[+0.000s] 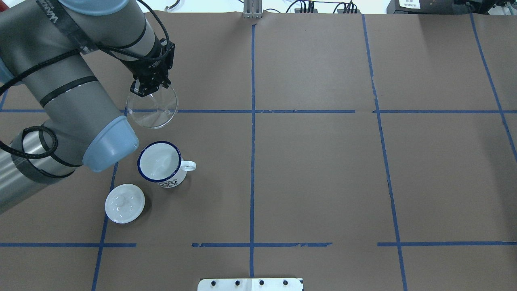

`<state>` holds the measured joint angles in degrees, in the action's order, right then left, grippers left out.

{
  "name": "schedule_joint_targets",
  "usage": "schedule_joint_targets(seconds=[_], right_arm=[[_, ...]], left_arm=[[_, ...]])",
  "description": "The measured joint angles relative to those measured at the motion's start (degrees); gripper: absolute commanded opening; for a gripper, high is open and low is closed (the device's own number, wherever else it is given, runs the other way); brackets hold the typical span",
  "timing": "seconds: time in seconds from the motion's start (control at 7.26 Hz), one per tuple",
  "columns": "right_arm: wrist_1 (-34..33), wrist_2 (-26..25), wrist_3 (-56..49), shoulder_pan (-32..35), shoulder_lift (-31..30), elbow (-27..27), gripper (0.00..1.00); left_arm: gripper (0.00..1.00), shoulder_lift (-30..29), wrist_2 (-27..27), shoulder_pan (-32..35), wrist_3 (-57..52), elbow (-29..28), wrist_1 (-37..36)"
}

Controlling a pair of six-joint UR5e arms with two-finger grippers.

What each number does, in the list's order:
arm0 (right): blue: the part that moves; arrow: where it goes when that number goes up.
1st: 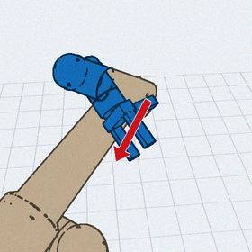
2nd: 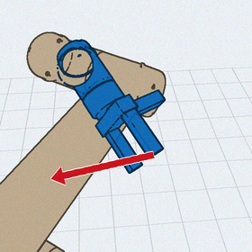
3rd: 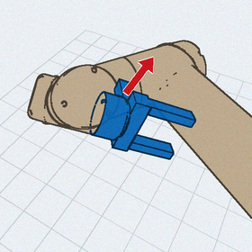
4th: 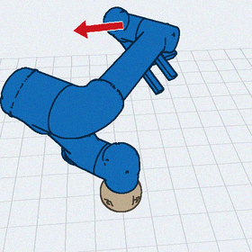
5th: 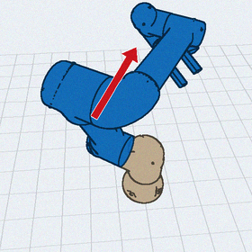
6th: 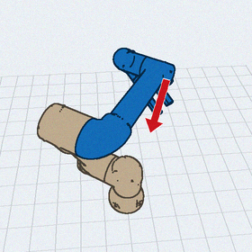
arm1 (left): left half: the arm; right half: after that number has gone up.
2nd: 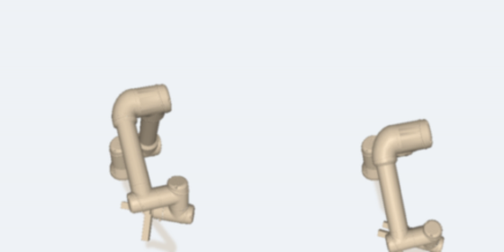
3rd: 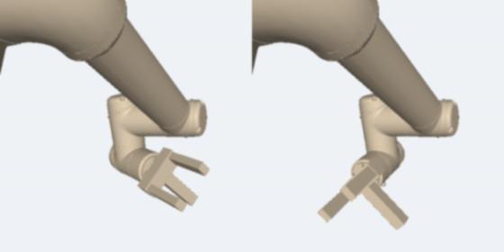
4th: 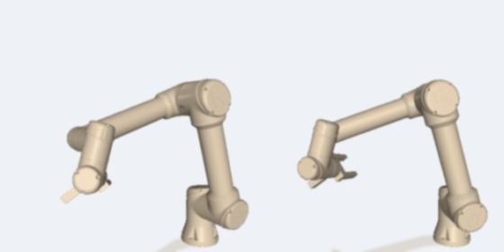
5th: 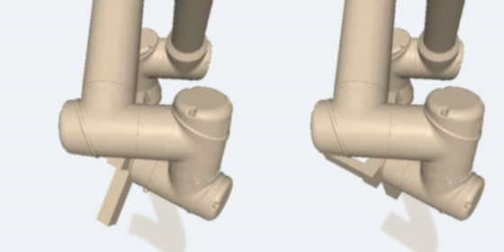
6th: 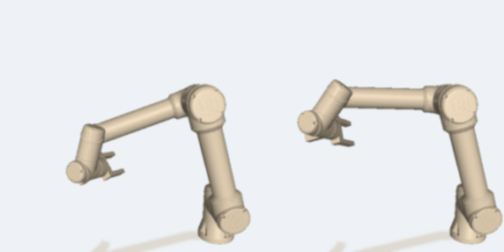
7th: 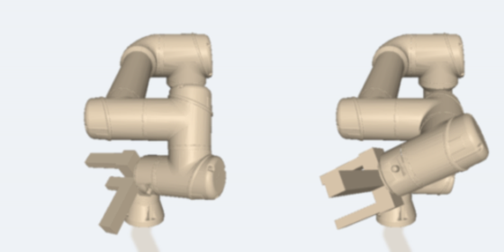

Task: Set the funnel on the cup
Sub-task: 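Carry the glass funnel over the white mug with the left gripper, then lower the glass funnel into the mug and open the left gripper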

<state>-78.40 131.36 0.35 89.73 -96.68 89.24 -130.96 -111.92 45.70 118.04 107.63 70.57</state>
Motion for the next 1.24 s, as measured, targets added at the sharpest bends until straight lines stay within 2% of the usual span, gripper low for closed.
schedule_joint_targets(seconds=[0.41, 0.96, 1.24], right_arm=[[0.00, 0.01, 0.00, 0.00, 0.00, -0.01, 1.00], [0.00, -0.04, 0.00, 0.00, 0.00, 0.01, 1.00], [0.00, -0.03, 0.00, 0.00, 0.00, -0.02, 1.00]], left_arm=[[0.00, 0.57, -2.16, -3.84, -0.85, 0.68, -4.26], [0.00, 3.37, -2.20, -5.59, -4.69, 0.52, -3.75], [0.00, 5.16, -2.15, -5.95, -5.88, 0.16, -1.01]])
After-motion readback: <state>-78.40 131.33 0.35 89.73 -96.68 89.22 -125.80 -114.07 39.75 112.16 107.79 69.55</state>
